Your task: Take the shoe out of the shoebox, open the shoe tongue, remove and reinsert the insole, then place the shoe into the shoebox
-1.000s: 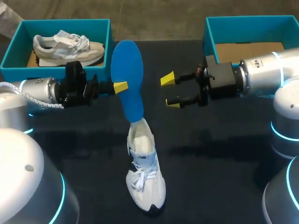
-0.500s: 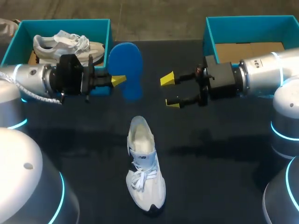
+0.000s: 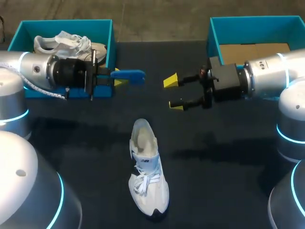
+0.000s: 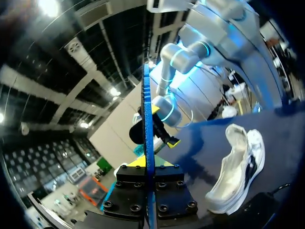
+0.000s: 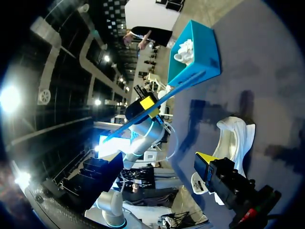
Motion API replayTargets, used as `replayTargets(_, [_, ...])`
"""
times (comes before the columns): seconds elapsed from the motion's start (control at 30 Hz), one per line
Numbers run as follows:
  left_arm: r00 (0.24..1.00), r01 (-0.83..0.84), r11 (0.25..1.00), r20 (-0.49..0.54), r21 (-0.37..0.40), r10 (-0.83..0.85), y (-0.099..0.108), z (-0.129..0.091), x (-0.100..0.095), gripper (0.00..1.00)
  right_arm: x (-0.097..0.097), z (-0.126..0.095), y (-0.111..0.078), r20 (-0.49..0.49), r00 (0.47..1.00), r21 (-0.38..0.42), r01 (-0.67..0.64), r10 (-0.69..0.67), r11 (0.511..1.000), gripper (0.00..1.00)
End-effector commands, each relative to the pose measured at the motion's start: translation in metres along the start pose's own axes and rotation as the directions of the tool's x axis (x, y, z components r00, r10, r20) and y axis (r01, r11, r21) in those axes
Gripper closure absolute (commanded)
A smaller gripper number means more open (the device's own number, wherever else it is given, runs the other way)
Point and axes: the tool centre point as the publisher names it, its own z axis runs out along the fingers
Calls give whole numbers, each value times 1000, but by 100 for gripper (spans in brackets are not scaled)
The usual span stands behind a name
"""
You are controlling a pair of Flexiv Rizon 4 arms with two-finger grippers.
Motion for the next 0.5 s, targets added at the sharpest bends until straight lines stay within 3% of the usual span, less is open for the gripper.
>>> replayTargets(0.03, [984, -158, 983, 73, -93, 165, -8, 4, 9, 100, 0, 2, 0, 0, 1000, -1, 0, 0, 1000, 0])
replayTargets(0.33, [930, -318, 923, 120, -215, 348, -14, 5, 13, 100, 0, 2, 0, 0, 1000, -1, 0, 0, 1000, 0])
replayTargets(0.5, [912, -345, 912, 148, -223, 382, -14, 3, 7, 100, 0, 2, 0, 0, 1000, -1, 0, 0, 1000, 0])
